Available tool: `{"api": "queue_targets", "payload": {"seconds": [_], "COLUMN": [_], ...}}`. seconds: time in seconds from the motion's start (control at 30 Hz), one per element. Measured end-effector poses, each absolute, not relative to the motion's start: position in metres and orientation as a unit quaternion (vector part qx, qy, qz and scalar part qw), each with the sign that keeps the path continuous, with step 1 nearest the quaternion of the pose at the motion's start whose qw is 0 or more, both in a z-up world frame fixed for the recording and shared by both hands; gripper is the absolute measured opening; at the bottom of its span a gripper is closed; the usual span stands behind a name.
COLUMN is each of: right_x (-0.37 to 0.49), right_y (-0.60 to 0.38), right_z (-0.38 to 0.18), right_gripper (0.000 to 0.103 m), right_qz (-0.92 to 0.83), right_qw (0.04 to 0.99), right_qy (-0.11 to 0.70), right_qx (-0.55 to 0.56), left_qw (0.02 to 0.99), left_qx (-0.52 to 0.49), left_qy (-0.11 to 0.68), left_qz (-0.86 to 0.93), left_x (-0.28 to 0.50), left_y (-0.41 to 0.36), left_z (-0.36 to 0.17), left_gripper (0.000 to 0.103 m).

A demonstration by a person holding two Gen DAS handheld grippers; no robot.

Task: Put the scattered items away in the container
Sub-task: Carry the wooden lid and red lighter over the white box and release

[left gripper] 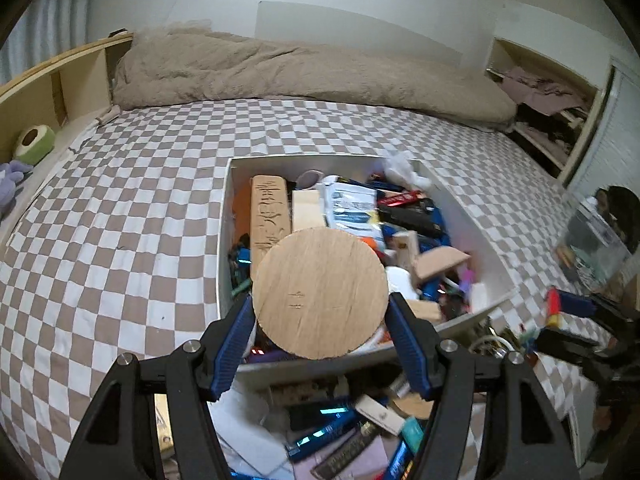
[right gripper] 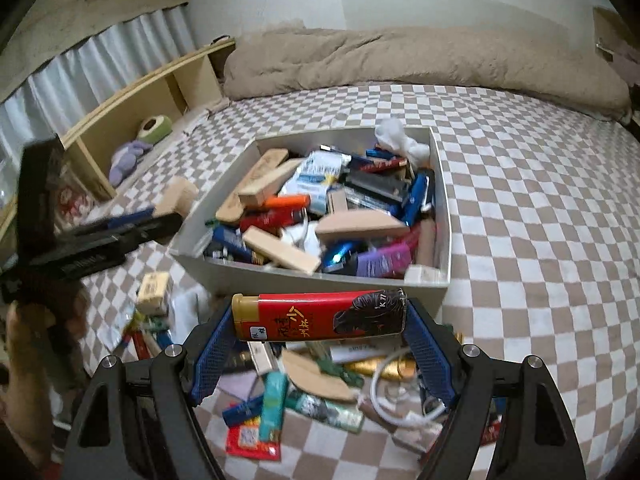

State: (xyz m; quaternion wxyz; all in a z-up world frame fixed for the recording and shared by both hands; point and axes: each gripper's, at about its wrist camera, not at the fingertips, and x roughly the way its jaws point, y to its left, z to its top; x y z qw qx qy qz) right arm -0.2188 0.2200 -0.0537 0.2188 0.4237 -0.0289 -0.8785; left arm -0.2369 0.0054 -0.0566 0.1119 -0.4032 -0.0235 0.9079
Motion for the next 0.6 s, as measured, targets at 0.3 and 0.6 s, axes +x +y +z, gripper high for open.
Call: {"api": "queue_targets", "payload": {"seconds": [0.3, 0.6], "right_x": [-0.256, -0.29], "right_y": [0.207, 0.172], "right_z": [-0.043, -0.042], "right_gripper": [0.082, 0.082], "right_qz": [-0.879, -0.876], "right_qw": [0.224, 0.242], "right_qy": [-0.038, 0.029], "right_qx": [0.418, 0.416], "left_qw": [0.076, 0.07], "left_qx": [-0.421, -0.379], "left_qy": [-0.043, -0.056], "left_qz": [0.903, 0.921], "left_x": [-0.256, -0.248], "left_y": [0.004, -0.023], "left_z": [-0.079, -0.066], "left_gripper": [0.086, 0.086]}}
